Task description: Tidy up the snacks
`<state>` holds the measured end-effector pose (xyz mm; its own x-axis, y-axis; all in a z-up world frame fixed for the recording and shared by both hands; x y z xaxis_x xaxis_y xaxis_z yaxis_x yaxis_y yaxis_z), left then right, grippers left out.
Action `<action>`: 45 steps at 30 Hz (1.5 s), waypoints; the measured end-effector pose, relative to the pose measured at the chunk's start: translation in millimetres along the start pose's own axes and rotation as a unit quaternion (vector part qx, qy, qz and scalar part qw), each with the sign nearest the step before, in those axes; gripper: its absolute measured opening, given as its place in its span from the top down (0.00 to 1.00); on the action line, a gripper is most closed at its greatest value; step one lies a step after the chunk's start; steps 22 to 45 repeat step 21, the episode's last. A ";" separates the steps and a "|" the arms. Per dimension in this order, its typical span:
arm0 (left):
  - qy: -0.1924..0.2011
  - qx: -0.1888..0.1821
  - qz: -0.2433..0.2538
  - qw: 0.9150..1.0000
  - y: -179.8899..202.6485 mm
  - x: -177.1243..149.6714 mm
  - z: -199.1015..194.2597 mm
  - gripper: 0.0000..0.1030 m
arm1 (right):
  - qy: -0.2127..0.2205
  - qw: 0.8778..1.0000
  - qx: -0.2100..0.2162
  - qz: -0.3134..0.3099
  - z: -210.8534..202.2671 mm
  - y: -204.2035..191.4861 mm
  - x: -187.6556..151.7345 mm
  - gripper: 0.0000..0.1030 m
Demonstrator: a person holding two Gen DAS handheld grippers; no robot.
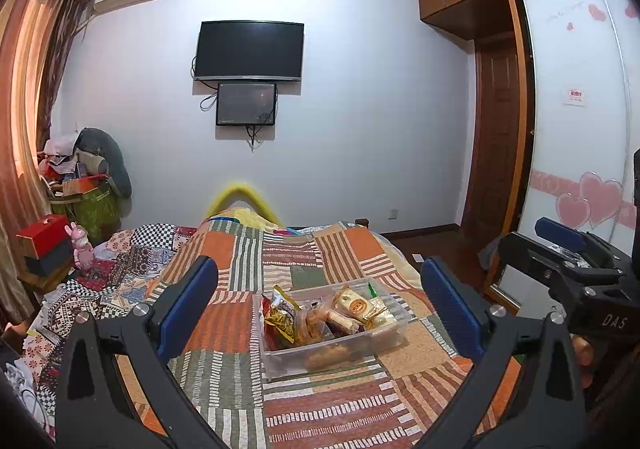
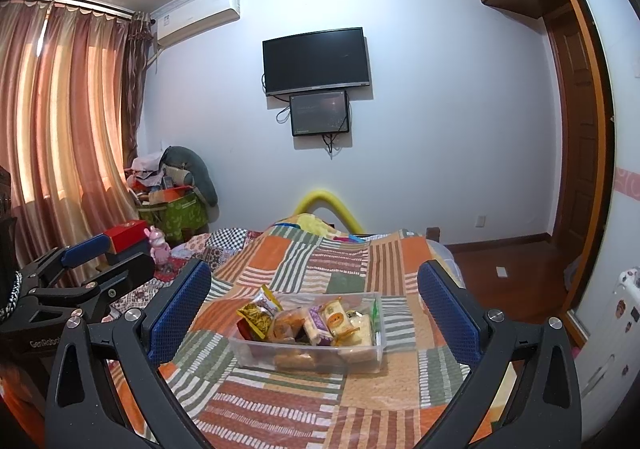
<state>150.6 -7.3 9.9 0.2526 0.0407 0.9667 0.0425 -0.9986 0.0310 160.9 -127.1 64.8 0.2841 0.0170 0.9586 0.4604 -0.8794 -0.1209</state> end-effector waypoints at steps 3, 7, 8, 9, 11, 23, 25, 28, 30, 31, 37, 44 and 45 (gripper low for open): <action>0.000 0.001 0.002 1.000 1.8 -0.7 0.8 0.00 | 0.001 1.000 -0.001 -0.001 0.0 0.3 0.7 0.00; -0.006 -0.005 -0.003 1.000 2.1 -1.7 3.0 0.00 | 0.001 1.000 -0.002 -0.001 -0.4 0.4 1.2 0.00; -0.006 -0.005 -0.004 1.000 2.2 -1.8 2.9 0.00 | 0.001 1.000 -0.003 -0.001 -0.5 0.4 1.8 0.00; -0.007 -0.005 -0.005 1.000 2.2 -2.0 2.9 0.00 | 0.001 1.000 -0.004 -0.001 -1.0 0.9 1.7 0.00; -0.007 -0.007 -0.007 1.000 2.0 -2.5 3.2 0.00 | 0.001 1.000 -0.005 0.001 -1.2 1.6 1.7 0.00; -0.010 -0.016 -0.003 1.000 5.8 -4.7 3.5 0.00 | -0.003 1.000 -0.007 0.004 -0.4 2.4 -0.2 0.00; -0.010 -0.016 -0.003 1.000 5.8 -4.7 3.5 0.00 | -0.003 1.000 -0.007 0.004 -0.4 2.4 -0.2 0.00; -0.010 -0.016 -0.003 1.000 5.8 -4.7 3.5 0.00 | -0.003 1.000 -0.007 0.004 -0.4 2.4 -0.2 0.00; -0.010 -0.016 -0.003 1.000 5.8 -4.7 3.5 0.00 | -0.003 1.000 -0.007 0.004 -0.4 2.4 -0.2 0.00; -0.010 -0.016 -0.003 1.000 5.8 -4.7 3.5 0.00 | -0.003 1.000 -0.007 0.004 -0.4 2.4 -0.2 0.00; -0.010 -0.016 -0.003 1.000 5.8 -4.7 3.5 0.00 | -0.003 1.000 -0.007 0.004 -0.4 2.4 -0.2 0.00; -0.010 -0.016 -0.003 1.000 5.8 -4.7 3.5 0.00 | -0.003 1.000 -0.007 0.004 -0.4 2.4 -0.2 0.00; -0.010 -0.016 -0.003 1.000 5.8 -4.7 3.5 0.00 | -0.003 1.000 -0.007 0.004 -0.4 2.4 -0.2 0.00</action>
Point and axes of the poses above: each gripper's, at about its wrist camera, not at the fingertips, and z roughly the way its jaws point, y to its right, x to its top, the point moved 9 cm from there along z, roughly the way its jaws point, and after that the axes turned 4 degrees about x, right-handed, at the moved point
